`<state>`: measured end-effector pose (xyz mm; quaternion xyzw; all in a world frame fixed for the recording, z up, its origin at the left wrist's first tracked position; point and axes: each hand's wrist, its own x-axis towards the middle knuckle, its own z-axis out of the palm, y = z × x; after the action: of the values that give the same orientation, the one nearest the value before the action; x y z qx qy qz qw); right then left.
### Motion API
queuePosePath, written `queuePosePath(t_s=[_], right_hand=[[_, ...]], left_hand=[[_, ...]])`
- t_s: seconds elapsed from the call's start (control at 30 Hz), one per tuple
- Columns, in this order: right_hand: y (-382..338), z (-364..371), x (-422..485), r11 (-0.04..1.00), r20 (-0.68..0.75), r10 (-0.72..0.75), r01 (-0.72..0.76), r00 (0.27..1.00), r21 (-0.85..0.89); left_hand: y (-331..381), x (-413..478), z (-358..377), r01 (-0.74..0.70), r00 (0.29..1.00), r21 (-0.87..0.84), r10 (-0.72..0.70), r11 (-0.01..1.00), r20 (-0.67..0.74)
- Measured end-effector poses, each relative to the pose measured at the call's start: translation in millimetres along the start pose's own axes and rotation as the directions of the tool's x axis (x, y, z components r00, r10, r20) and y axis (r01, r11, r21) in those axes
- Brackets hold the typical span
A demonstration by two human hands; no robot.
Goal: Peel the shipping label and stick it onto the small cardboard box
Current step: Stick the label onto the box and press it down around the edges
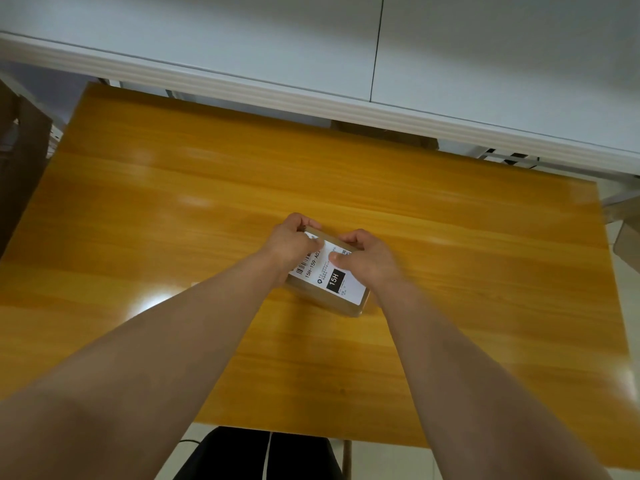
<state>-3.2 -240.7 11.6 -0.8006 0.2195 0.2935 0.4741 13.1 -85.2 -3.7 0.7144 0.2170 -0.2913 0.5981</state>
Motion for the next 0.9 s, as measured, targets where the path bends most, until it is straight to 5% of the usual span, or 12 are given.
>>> queuePosePath(t_s=[0.3,0.4,0.5,0.73,0.9], right_hand=[[10.0,13.2,14.8,1.000,-0.105,0.000,-0.004,0.994,-0.031],[12.8,14.4,19.3,0.994,-0.076,-0.008,0.000,0.997,-0.107],[10.8,10.8,15.7,0.994,-0.053,-0.027,0.021,0.998,-0.107],[5.2,0.6,4.9,0.997,0.031,-0.027,0.029,0.999,-0.068],[5.9,-2.9,4.7,0.980,0.093,-0.010,0.028,0.996,-0.199]], left_hand=[[-2.3,-1.4,-2.6,-0.020,1.000,0.021,0.020,1.000,-0.002],[-4.3,-2.3,-4.3,-0.018,0.995,0.205,-0.002,0.979,0.096],[-4.5,-4.0,4.6,-0.049,0.999,0.360,0.046,0.932,0.017],[-3.3,-2.7,9.2,-0.040,0.997,0.279,0.059,0.960,-0.059],[-10.2,5.3,5.3,-0.109,0.992,0.117,0.116,0.987,-0.054]])
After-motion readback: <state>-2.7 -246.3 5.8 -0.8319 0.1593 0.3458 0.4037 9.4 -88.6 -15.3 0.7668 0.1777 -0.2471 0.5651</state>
